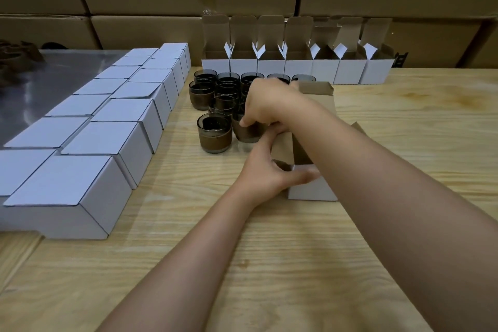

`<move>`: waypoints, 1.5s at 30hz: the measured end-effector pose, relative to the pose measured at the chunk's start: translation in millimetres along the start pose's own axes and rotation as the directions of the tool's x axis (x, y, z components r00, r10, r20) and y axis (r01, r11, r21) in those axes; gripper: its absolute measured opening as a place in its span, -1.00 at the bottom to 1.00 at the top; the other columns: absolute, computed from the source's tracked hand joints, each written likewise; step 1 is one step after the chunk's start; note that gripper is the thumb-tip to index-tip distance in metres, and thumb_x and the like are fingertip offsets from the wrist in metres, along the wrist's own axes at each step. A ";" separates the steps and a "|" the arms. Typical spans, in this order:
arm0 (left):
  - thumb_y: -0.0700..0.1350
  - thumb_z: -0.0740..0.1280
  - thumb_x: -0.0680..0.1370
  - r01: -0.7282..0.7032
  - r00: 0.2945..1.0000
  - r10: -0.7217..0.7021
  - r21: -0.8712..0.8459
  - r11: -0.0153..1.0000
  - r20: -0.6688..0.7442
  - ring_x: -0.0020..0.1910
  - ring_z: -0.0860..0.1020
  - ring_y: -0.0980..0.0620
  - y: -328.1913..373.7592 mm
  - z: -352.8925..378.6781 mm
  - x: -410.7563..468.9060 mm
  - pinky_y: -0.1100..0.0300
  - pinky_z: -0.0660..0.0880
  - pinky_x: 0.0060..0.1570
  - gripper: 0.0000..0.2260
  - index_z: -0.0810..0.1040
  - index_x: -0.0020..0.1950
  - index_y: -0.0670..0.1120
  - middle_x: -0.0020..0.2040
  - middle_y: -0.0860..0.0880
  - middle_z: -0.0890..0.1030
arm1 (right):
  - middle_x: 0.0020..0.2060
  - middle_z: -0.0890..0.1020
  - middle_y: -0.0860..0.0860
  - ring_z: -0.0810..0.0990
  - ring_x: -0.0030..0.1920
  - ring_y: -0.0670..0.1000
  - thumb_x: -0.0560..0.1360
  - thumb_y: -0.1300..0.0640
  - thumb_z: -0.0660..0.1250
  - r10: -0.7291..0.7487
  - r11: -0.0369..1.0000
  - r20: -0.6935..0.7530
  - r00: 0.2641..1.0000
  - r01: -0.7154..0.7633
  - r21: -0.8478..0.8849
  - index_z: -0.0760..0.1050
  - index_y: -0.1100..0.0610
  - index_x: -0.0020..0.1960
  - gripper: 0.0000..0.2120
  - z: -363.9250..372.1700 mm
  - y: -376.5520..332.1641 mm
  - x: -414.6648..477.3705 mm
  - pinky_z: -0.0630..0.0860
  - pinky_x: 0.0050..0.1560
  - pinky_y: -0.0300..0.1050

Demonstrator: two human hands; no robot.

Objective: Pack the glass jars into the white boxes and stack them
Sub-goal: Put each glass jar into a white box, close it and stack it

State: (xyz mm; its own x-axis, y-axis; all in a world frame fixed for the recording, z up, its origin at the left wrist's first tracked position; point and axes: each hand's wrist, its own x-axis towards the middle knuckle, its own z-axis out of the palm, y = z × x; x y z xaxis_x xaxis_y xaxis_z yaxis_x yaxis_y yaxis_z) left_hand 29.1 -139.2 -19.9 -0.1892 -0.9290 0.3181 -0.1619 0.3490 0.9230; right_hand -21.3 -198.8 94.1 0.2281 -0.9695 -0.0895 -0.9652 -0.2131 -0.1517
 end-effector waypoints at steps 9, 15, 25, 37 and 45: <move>0.00 0.61 0.26 0.039 0.998 -0.039 0.000 0.999 -0.047 0.13 0.43 0.42 -1.0 -8.6 0.6 0.57 0.41 -0.10 -0.29 0.37 0.33 0.16 0.20 0.27 0.43 | 0.00 0.59 0.06 0.54 0.02 0.05 0.43 0.00 0.44 0.002 0.942 -0.219 0.976 0.071 0.328 0.57 0.15 0.07 -0.70 -57.7 27.5 -51.2 0.42 -0.19 -0.18; -0.11 0.60 0.29 0.028 0.993 -0.033 -0.039 0.999 -0.113 0.00 0.40 0.58 -4.4 -8.3 3.7 0.57 0.41 -0.16 -0.30 0.36 0.34 0.10 0.16 0.29 0.42 | -0.10 0.59 0.11 0.52 -0.10 0.04 0.43 -0.03 0.44 0.082 0.953 -0.123 0.989 -0.042 0.299 0.62 0.17 -0.06 -0.74 -44.6 62.2 -75.6 0.39 -0.26 -0.14; -0.18 0.59 0.31 0.009 0.991 -0.015 -0.042 0.999 -0.132 -0.02 0.42 0.59 -4.6 -6.6 3.0 0.61 0.37 -0.16 -0.31 0.36 0.36 0.00 0.14 0.28 0.41 | -0.10 0.50 0.03 0.31 0.10 0.08 0.40 -0.14 0.44 0.190 0.957 -0.037 0.981 -0.177 0.230 0.64 0.04 -0.01 -0.71 1.1 59.9 -72.1 0.36 0.06 -0.02; -0.22 0.59 0.31 0.005 0.992 -0.017 -0.094 0.996 -0.124 -0.02 0.55 0.40 -8.8 -4.4 4.8 0.42 0.50 -0.08 -0.32 0.35 0.34 0.01 0.12 0.19 0.49 | -0.24 0.31 0.06 0.17 0.24 0.12 0.43 -0.03 0.28 0.249 0.962 0.065 0.966 -0.255 0.098 0.55 0.08 -0.10 -0.81 10.3 54.1 -68.7 0.12 0.09 0.06; -0.13 0.60 0.29 -0.028 0.991 0.021 -0.051 0.998 -0.131 0.08 0.41 0.49 -7.5 -6.1 4.7 0.58 0.37 -0.07 -0.25 0.30 0.38 0.08 0.24 0.24 0.40 | -0.06 0.56 -0.09 0.52 0.02 -0.08 0.56 0.13 0.17 0.313 0.777 -0.780 0.541 0.326 0.538 0.57 0.05 0.00 -0.81 45.2 82.1 -70.4 0.42 0.03 -0.23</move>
State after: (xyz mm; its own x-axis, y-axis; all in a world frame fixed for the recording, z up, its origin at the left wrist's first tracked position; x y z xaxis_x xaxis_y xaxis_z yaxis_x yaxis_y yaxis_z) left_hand 35.4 -147.0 -24.1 -0.0640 -0.9295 0.3633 -0.1065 0.3684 0.9236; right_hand -110.9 -142.6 43.4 -0.2782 -0.6860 0.6723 -0.6070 -0.4169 -0.6765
